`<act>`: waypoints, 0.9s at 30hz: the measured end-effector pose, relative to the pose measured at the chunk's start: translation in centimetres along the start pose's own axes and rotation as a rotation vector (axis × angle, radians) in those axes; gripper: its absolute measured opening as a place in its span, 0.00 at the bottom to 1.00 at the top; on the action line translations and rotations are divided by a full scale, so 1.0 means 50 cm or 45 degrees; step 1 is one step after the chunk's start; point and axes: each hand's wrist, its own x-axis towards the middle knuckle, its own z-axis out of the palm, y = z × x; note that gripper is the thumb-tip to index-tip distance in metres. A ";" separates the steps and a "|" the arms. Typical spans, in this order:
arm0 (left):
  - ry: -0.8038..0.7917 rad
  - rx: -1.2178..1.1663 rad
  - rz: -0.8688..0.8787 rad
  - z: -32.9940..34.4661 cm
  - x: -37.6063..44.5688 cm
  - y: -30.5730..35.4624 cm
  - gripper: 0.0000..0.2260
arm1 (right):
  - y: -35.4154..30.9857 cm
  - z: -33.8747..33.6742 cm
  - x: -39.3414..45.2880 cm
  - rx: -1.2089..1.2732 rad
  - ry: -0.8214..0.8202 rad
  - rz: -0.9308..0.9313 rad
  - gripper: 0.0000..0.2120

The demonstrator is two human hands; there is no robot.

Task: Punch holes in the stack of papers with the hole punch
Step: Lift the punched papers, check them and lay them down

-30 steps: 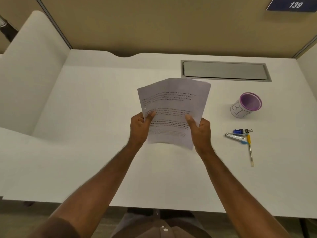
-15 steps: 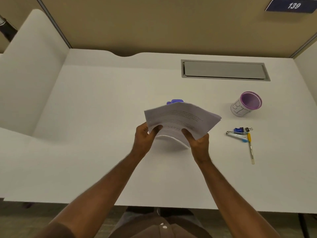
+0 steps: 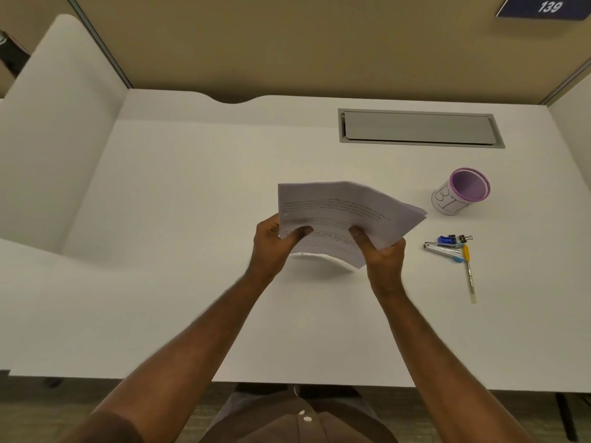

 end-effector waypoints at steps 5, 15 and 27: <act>-0.007 -0.016 -0.029 -0.006 -0.001 -0.003 0.11 | -0.002 -0.001 -0.005 -0.023 -0.004 0.006 0.16; 0.016 -0.004 -0.025 -0.013 0.003 0.004 0.10 | -0.014 -0.002 -0.003 0.002 -0.013 0.006 0.12; 0.048 -0.032 -0.068 -0.009 0.020 0.004 0.16 | -0.009 0.002 0.019 -0.039 -0.015 -0.068 0.14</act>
